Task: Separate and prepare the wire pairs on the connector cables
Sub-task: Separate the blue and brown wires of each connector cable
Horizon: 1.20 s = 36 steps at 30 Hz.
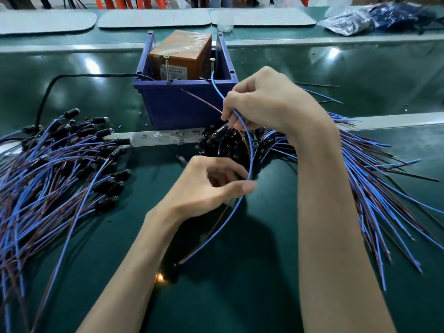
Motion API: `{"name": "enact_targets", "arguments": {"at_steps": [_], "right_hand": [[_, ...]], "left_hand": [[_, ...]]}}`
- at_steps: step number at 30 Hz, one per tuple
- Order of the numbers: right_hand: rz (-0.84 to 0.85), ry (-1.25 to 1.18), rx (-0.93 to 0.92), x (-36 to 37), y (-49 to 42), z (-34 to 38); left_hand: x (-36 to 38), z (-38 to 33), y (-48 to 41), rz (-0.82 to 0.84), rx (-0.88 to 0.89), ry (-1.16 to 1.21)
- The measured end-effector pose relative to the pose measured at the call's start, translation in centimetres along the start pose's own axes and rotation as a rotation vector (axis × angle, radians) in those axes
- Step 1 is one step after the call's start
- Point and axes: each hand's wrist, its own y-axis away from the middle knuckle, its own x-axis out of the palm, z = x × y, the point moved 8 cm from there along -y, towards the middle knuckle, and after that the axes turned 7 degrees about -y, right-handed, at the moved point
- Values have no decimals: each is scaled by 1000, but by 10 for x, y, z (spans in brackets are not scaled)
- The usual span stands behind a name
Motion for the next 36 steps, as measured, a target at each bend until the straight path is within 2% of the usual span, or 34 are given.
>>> {"name": "enact_targets", "arguments": {"at_steps": [2,5,8,11,13,17,20,25,28,31,33,36], "right_hand": [[-2,10,-3,-1,1,0],[-19,46,-11,-5,2,0],[-91,60,-40,-16,3,3],[-191,46,-68,-31,6,7],[-93,-20,-84,-29,10,9],[215,-122,-144,-7,20,15],[262,-199,-213,-7,25,22],[164,-474,-338,-26,28,32],[-7,-620,-315,-43,25,27],[-127,-778,-272,-56,23,17],[-241,-772,-279,-68,21,9],[-496,-699,-263,-85,15,-11]], "left_hand": [[11,-1,-1,141,-46,-58],[18,-8,-2,195,-81,37],[11,-30,-4,112,3,136],[-9,-47,-7,-74,80,272],[-19,-55,-7,-148,123,283],[-25,-69,-5,-163,177,255],[-28,-74,-4,-172,196,294],[-34,-67,-6,-201,144,320],[-36,-59,-6,-194,98,191],[-30,-46,-8,-107,35,101],[-25,-36,-9,-82,0,98],[-26,-20,-12,-163,-48,152]]}}
